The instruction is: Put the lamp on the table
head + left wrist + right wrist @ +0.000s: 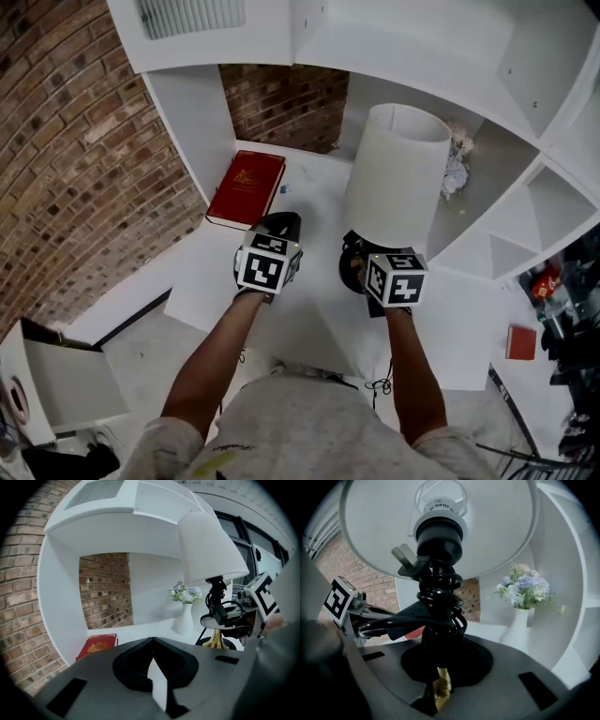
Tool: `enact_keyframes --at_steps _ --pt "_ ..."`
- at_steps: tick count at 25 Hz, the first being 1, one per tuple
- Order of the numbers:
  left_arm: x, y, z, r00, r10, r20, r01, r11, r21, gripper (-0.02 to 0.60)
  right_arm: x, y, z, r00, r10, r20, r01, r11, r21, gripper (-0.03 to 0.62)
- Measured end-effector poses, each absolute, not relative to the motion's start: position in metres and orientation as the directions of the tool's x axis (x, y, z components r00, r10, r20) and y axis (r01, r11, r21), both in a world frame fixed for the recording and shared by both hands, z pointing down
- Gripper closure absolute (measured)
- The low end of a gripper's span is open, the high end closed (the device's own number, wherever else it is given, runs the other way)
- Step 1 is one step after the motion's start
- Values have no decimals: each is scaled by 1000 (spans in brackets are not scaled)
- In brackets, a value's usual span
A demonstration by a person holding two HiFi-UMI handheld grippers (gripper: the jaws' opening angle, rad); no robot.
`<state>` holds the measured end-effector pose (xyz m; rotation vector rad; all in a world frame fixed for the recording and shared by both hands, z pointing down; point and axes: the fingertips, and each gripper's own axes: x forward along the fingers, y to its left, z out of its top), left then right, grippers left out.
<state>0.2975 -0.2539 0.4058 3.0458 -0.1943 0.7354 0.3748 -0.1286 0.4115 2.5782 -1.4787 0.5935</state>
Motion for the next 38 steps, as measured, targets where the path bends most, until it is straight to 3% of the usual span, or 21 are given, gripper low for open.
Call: enact_keyframes --at_steps 25,38 --pt "261 -260 422 795 -380 473 -408 -912 -46 588 374 -189 428 158 -916 368 -972 -210 -105 545" --pt "242 -266 431 751 -474 460 -496 -864 -82 588 374 -235 438 55 -938 342 -991 -94 -99 546"
